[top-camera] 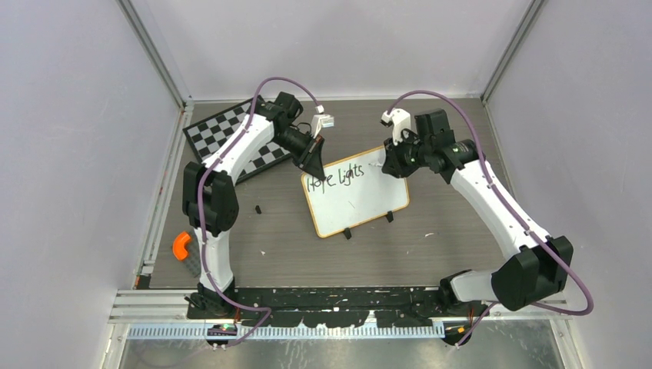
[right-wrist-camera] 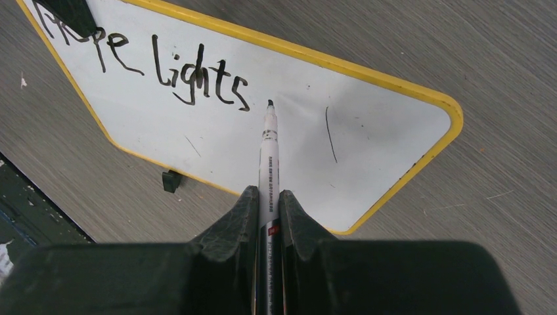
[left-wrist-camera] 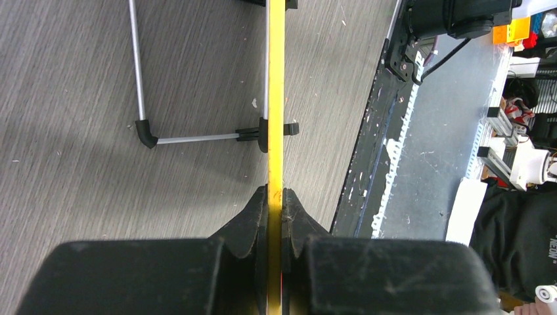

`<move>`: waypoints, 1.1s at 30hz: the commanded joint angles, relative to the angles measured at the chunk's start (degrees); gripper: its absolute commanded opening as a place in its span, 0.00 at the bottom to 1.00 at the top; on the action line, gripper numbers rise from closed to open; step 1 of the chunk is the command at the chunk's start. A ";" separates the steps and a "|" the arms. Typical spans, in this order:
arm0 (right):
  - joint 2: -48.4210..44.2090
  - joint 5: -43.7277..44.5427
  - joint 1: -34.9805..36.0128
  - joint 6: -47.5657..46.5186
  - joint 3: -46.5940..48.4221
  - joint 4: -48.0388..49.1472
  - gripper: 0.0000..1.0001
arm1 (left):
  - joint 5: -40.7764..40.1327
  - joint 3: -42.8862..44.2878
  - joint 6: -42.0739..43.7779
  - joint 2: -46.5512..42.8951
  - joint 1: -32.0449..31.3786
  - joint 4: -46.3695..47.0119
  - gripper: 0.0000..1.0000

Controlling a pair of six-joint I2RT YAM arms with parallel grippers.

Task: Write a sentence on the whiteboard

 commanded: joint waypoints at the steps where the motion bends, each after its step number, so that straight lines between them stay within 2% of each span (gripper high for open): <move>1: 0.30 1.33 0.91 -0.40 -0.05 2.56 0.00 | -0.35 2.09 0.75 0.42 -0.27 -1.29 0.00; 19: 2.63 5.74 1.62 0.92 -0.37 4.96 0.00 | -0.62 1.83 0.54 0.25 -0.27 -1.14 0.00; 27: 1.05 10.71 1.12 0.75 -0.34 4.96 0.00 | -1.06 1.65 1.14 0.13 -0.27 -1.43 0.00; 33: 0.31 10.36 0.04 0.82 -0.19 4.96 0.00 | -1.15 1.55 1.31 0.10 -0.27 -1.53 0.00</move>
